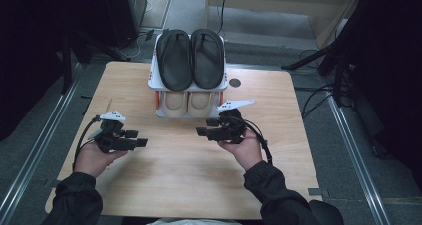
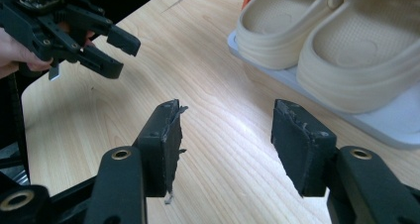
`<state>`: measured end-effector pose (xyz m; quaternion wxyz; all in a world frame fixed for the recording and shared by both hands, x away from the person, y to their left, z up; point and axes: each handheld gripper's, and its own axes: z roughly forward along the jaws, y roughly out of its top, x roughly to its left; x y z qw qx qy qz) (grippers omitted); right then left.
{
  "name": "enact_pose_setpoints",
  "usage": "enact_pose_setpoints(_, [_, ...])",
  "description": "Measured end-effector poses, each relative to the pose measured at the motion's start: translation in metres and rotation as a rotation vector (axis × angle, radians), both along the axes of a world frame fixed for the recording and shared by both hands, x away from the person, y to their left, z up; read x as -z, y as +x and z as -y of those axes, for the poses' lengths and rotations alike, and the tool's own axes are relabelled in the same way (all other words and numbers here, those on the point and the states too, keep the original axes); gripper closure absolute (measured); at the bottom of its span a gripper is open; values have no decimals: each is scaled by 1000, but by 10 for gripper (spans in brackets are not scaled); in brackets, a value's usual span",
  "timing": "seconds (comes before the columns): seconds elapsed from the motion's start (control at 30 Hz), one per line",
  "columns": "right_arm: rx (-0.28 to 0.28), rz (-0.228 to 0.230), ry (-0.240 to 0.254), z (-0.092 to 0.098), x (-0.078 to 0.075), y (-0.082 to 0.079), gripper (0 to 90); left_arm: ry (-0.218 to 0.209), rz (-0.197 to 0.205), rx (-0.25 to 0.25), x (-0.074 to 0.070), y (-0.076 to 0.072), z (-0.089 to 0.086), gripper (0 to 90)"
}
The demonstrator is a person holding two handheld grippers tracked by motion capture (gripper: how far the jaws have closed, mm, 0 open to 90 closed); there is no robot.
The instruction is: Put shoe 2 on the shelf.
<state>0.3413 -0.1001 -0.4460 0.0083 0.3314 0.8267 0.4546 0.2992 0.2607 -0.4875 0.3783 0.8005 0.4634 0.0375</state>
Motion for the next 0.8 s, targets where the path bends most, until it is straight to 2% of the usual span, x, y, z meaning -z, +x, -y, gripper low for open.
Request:
enact_pose_setpoints(0.33, [10, -10, 8, 17, 14, -5, 462, 1, 8, 7, -1, -3, 7, 407])
enact_pose_setpoints(0.63, [22, -23, 18, 27, 28, -10, 463, 7, 24, 37, -2, -8, 20, 404])
enact_pose_setpoints(0.8, [31, -10, 5, 31, 34, -11, 463, 6, 28, 52, -2, -11, 26, 399])
